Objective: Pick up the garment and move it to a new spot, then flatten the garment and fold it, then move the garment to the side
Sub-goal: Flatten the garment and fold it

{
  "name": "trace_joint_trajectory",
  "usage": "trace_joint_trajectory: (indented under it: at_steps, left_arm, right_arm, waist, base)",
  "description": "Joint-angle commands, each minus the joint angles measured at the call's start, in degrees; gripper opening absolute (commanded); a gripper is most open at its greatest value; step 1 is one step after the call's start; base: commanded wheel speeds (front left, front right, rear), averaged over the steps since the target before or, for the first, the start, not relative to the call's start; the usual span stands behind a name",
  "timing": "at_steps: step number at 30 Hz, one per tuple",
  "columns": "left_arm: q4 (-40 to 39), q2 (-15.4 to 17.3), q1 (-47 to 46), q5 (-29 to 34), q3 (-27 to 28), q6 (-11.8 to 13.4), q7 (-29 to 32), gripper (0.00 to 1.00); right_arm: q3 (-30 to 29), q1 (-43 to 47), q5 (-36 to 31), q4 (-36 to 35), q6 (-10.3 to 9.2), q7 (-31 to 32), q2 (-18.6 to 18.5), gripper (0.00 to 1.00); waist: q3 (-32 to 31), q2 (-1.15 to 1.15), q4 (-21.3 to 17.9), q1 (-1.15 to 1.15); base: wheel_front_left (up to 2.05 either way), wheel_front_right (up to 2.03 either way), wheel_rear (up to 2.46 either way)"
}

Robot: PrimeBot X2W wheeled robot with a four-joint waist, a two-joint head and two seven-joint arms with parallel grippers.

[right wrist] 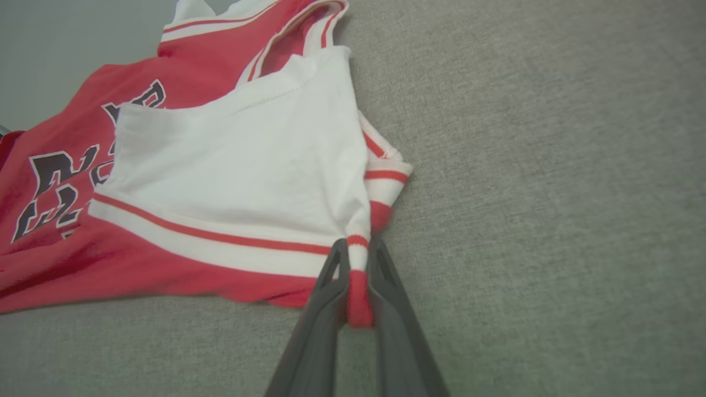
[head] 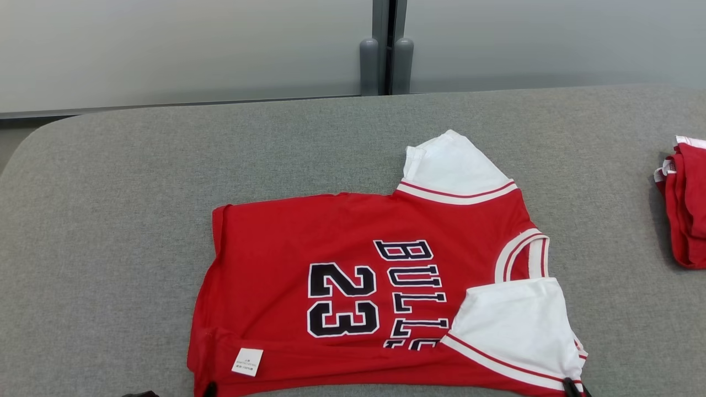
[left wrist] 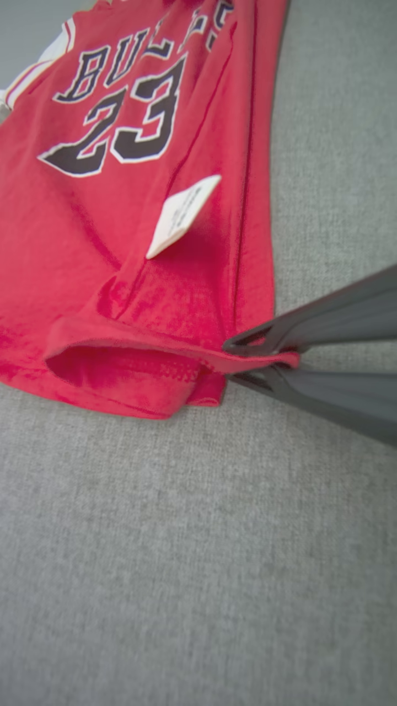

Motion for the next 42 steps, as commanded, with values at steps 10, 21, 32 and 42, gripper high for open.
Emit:
trace_joint_trajectory:
  at_steps: [10,21,32,42]
  left_arm:
    - [-4.9,-0.9,-3.5,2.0,1.0,3.8,-5.1,1.0]
    - [-12.9,-0.5,-9.0,11.5,0.9,10.1,-15.1,1.0]
    - [-13.4,-0.3,-11.6,15.0,-0.7,12.3,-15.0,1.0]
    - [0.5,-0.1,-29.5,10.9,-2.0,6.0,-9.2,1.0]
  right_arm:
    - [-2.7,-4.2,-6.0,-8.0,-0.08,-2.5,-1.3,1.0]
    - [-4.6,-7.1,-13.7,-21.7,-0.07,-1.3,-3.1,1.0]
    - [-5.5,-5.5,-14.3,-27.1,-0.08,2.3,-1.7,1.0]
    - [-4.5,-8.9,-13.1,-26.9,-0.08,2.5,-2.3,1.0]
  waist:
    - [1.0,-0.01,0.0,0.0]
    - [1.8,-0.01,-0.1,0.0]
    - [2.6,-0.01,-0.3,0.0]
    - [8.9,-0.01,-1.1,0.0]
  base:
    - [0.0,0.0,0.0]
    - [0.0,0.0,0.0]
    - [0.0,0.0,0.0]
    - [0.0,0.0,0.0]
